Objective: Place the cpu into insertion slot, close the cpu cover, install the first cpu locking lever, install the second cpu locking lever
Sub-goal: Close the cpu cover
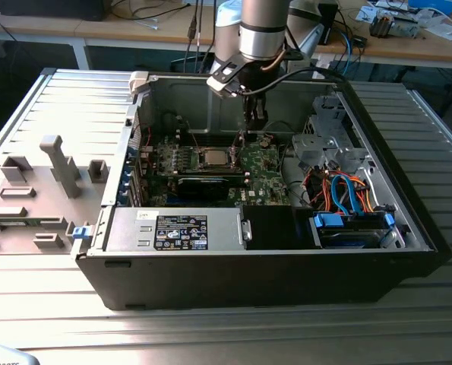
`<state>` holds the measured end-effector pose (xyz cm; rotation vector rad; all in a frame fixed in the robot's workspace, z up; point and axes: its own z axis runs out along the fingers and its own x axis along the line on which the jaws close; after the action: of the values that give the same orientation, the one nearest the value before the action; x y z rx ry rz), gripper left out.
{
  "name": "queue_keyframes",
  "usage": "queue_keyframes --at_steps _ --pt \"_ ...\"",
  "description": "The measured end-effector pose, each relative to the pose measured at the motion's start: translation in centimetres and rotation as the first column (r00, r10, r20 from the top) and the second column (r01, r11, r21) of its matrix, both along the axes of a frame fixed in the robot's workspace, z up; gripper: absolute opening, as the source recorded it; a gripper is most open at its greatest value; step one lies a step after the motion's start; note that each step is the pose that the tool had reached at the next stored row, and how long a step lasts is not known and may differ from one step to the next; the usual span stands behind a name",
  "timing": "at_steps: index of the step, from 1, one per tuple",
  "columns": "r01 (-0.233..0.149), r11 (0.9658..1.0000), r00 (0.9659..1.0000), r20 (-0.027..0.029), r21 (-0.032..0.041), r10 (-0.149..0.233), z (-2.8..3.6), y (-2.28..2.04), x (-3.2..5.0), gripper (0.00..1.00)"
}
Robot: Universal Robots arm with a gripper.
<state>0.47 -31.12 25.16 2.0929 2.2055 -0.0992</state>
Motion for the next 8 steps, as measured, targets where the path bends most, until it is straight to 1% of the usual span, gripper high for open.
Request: queue_keyframes --at_steps 8 --pt "0.0 1.0 1.0 0.0 0.0 0.0 -0.03 0.0 -0.3 0.11"
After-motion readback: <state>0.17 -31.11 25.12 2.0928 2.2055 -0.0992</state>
